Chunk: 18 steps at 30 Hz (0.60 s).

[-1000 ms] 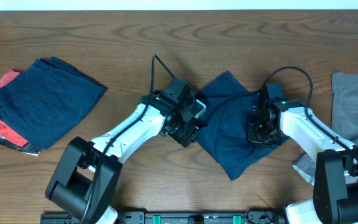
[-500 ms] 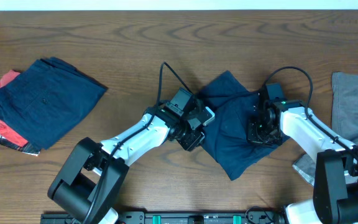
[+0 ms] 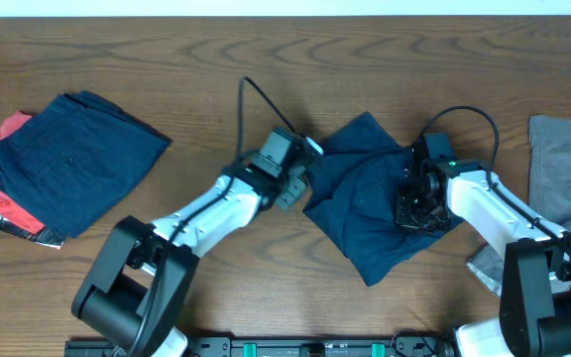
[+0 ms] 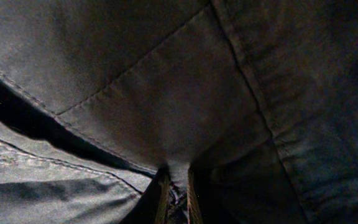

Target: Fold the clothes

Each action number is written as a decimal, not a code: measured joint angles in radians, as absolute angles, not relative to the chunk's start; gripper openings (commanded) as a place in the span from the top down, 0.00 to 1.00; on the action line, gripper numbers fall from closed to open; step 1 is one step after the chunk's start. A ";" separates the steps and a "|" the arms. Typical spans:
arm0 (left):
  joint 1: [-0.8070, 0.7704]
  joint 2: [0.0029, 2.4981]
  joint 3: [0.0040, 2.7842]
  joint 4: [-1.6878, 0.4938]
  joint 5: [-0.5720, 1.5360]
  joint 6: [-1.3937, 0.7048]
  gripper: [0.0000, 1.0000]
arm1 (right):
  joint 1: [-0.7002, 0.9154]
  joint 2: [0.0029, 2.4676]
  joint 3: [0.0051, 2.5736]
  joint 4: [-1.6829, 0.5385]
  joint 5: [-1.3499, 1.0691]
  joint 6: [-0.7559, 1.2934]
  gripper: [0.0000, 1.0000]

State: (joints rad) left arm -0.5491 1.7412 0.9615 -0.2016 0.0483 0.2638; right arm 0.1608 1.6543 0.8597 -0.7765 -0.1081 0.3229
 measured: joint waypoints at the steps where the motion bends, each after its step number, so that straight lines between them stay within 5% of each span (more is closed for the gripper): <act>1: -0.533 1.741 0.962 -0.213 0.057 0.262 0.94 | 0.161 1.654 0.860 -0.776 -0.108 0.323 0.89; 2: -0.522 1.741 0.962 -0.237 0.079 0.262 0.92 | 0.161 1.654 0.860 -0.776 -0.108 0.323 0.88; 3: -0.516 1.741 0.962 -0.264 0.102 0.262 0.66 | 0.161 1.654 0.860 -0.776 -0.108 0.323 0.89; 5: -0.514 1.741 0.961 -0.305 0.150 0.263 0.53 | 0.161 1.654 0.860 -0.776 -0.108 0.323 0.88; 18: -0.513 1.741 0.960 -0.352 0.573 0.264 0.50 | 0.159 1.654 0.860 -0.790 -0.088 0.326 0.87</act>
State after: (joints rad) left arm -0.5129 1.7412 0.9604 -0.3519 0.5728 0.2638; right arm 0.1589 1.6535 0.8600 -0.7898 -0.0879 0.3256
